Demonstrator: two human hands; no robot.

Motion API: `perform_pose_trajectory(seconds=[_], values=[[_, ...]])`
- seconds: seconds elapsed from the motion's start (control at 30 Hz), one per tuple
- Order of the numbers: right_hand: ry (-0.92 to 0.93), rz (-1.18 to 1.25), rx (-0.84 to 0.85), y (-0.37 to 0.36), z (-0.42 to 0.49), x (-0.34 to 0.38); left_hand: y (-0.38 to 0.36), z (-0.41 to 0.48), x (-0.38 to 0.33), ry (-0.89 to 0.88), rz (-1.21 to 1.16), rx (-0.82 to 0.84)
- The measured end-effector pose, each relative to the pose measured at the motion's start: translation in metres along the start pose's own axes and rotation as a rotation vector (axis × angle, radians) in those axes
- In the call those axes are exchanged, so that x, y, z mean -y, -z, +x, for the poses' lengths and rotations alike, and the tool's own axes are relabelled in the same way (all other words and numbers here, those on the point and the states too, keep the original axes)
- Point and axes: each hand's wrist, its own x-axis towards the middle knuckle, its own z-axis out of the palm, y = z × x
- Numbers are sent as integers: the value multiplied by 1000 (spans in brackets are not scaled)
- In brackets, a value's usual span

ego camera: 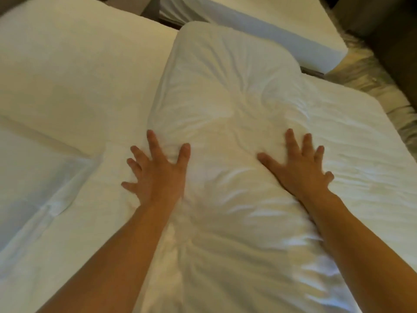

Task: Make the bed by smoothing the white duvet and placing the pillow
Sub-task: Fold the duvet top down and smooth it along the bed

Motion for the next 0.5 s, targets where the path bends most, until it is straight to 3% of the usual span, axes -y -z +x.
perform_pose_trajectory(seconds=[0.1, 0.2, 0.37, 0.5], values=[[-191, 393, 19, -8, 8, -36, -1, 28, -7, 139, -104, 53], [-204, 644, 88, -11, 9, -46, -5, 37, 8, 185, -129, 100], [-270, 799, 218, -21, 25, -70, -9, 52, 22, 227, -199, 174], [-362, 774, 316, -30, 37, -84, -10, 63, 26, 219, -203, 216]])
